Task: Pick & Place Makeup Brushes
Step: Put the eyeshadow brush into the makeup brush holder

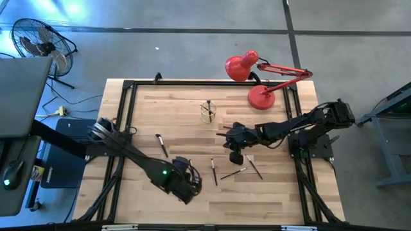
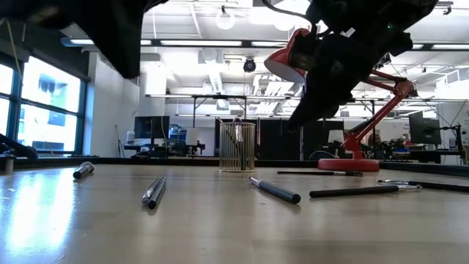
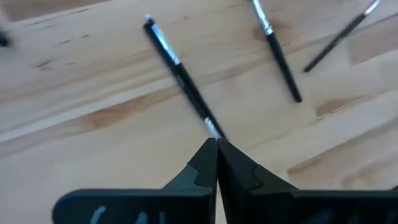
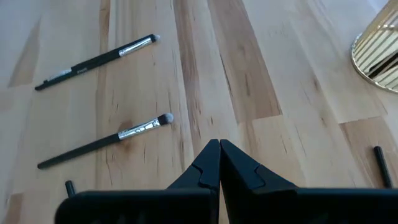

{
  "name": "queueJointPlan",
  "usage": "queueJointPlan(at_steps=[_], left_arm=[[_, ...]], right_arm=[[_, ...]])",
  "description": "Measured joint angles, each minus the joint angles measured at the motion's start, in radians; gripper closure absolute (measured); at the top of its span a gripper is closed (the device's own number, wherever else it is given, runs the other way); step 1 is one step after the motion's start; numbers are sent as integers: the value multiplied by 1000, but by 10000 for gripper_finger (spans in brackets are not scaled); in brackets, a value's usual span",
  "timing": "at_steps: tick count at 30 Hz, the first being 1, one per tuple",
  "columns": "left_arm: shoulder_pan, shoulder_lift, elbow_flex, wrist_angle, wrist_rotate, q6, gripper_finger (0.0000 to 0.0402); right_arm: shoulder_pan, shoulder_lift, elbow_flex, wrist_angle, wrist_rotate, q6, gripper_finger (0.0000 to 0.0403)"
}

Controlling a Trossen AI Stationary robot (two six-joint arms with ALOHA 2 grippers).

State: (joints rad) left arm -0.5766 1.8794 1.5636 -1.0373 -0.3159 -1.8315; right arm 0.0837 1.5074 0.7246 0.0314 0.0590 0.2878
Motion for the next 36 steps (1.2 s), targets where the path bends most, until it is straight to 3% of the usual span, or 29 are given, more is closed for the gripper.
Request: queueJointPlan(at_steps=[3,13,19,27,36], left_arm=[[0,51,73,-92,21,13,399],[33,98,89,42,11,14,355],[60,148,89,77,-33,-25,334],[90,226,86,115,128,-71,333],[99,235,89,117,167,-112,333]], right_arm=[[0,0,0,4,1,26,403],[2,0,0,1,-23,19,403],[2,0,0,-4,-79,-72,403],[2,0,0,-6,-94,-175,403],[2,0,0,-13,-110,-236,403]])
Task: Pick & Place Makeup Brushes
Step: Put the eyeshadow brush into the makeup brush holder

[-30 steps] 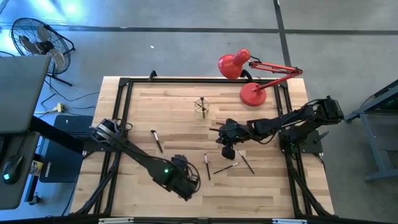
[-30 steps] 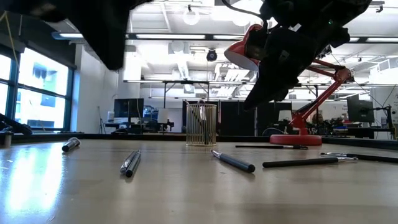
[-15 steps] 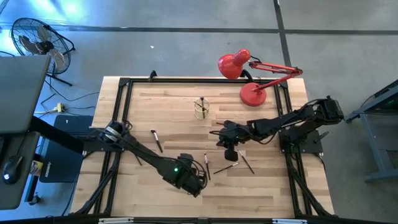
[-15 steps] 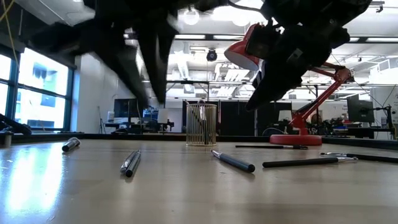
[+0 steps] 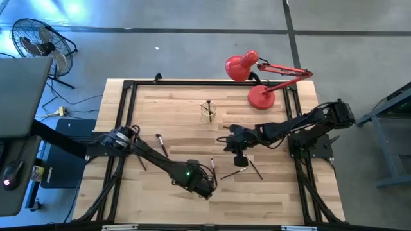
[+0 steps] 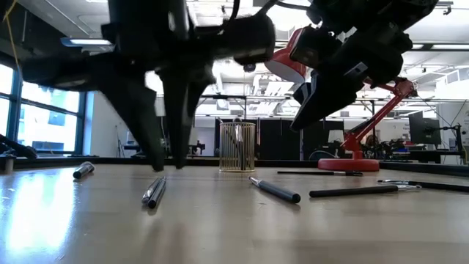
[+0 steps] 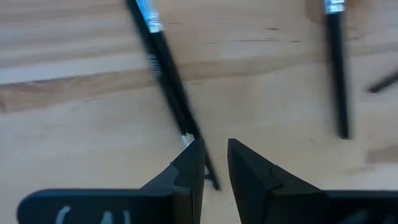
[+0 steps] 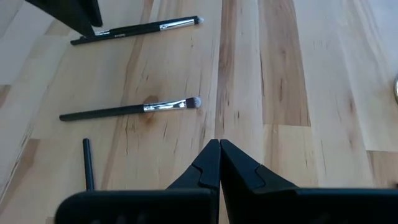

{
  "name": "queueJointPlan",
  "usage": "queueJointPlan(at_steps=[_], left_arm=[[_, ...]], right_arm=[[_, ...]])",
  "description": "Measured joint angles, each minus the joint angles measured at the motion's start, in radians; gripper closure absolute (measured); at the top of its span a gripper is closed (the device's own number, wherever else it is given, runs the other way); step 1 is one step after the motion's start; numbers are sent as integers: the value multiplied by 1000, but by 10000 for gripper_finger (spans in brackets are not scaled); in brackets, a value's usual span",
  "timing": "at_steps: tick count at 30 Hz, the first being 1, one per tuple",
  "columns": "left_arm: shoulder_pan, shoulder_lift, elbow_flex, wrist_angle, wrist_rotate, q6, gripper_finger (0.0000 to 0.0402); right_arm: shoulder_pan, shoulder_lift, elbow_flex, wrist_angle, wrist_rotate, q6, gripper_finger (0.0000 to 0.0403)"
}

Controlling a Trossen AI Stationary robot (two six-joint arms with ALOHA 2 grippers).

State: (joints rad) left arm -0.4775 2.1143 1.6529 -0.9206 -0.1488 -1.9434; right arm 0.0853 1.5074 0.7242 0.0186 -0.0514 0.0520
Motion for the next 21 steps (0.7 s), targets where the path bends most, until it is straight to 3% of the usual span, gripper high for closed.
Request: queueJointPlan(at_steps=[21], left_arm=[[0,1,-1,-54,49,-20,333]], right_arm=[[0,0,0,-1,-14,-27,402]])
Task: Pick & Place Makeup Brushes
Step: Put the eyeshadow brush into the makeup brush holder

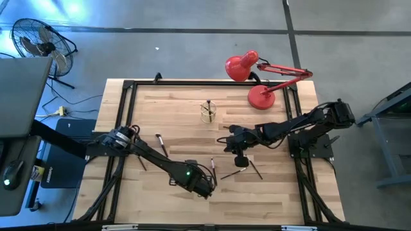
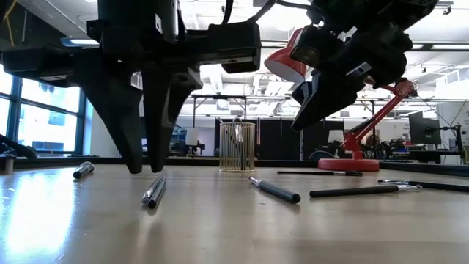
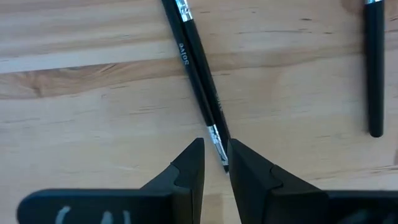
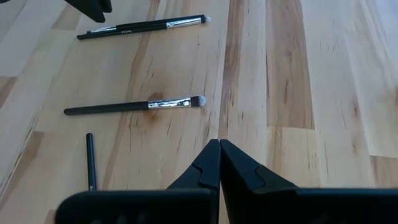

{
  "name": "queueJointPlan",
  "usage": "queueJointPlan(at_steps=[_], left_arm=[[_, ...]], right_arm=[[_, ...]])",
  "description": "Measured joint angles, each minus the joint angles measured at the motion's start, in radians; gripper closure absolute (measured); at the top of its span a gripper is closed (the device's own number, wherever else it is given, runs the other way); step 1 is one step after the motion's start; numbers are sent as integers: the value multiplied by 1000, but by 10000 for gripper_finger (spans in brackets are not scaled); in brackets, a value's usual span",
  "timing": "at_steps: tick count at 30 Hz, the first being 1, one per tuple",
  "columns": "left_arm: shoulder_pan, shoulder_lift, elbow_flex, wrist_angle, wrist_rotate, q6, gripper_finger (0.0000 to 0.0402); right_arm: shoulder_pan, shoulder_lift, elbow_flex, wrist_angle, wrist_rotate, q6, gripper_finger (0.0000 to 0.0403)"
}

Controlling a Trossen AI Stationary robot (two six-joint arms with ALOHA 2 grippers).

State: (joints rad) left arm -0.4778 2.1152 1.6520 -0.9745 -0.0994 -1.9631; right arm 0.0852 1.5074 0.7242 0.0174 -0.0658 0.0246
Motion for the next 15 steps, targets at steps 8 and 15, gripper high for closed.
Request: queueJointPlan(at_steps=[8,15], left_arm=[[0,52,5,75,55,-10,333],[0,65,4,108,60,-7,333]], right_arm=[[0,0,0,-1,-13,-6,402],[0,0,0,-2,-17,-7,402]])
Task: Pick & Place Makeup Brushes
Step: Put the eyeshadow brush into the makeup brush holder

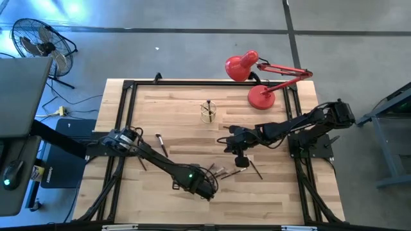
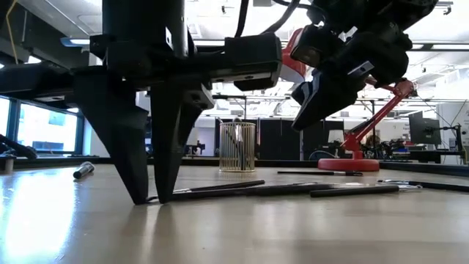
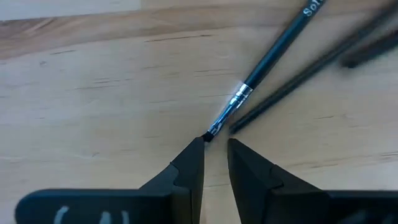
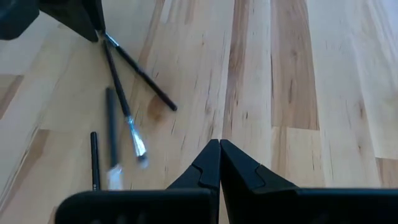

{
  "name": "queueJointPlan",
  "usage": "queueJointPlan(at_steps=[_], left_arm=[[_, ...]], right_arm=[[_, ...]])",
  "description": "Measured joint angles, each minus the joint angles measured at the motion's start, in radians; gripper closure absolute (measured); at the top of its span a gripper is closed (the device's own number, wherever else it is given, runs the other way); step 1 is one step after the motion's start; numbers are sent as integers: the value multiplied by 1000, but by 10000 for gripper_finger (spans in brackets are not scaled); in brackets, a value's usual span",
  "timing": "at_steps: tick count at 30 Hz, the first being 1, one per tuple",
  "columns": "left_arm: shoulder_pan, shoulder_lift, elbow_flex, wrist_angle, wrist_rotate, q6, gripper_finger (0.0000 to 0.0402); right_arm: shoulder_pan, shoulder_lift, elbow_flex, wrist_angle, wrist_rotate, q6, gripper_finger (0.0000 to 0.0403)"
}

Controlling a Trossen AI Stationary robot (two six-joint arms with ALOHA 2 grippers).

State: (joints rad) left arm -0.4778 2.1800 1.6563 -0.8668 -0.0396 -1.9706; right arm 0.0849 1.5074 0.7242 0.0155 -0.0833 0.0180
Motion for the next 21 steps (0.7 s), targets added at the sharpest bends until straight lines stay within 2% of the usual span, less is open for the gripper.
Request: queueJointPlan(at_steps=[10,14,18,21], left_arm=[[0,3,0,-18,-9,24,333],[0,5,0,-31,-18,57,334],[-1,5,-1,-37,-18,102,362],[0,5,-2,-42,-19,132,394]], right_arm=[[0,0,0,-3,-3,0,402],[0,0,0,-4,-67,-19,402],[2,0,0,-4,-130,-53,402],[8,0,0,-12,-134,-81,402]])
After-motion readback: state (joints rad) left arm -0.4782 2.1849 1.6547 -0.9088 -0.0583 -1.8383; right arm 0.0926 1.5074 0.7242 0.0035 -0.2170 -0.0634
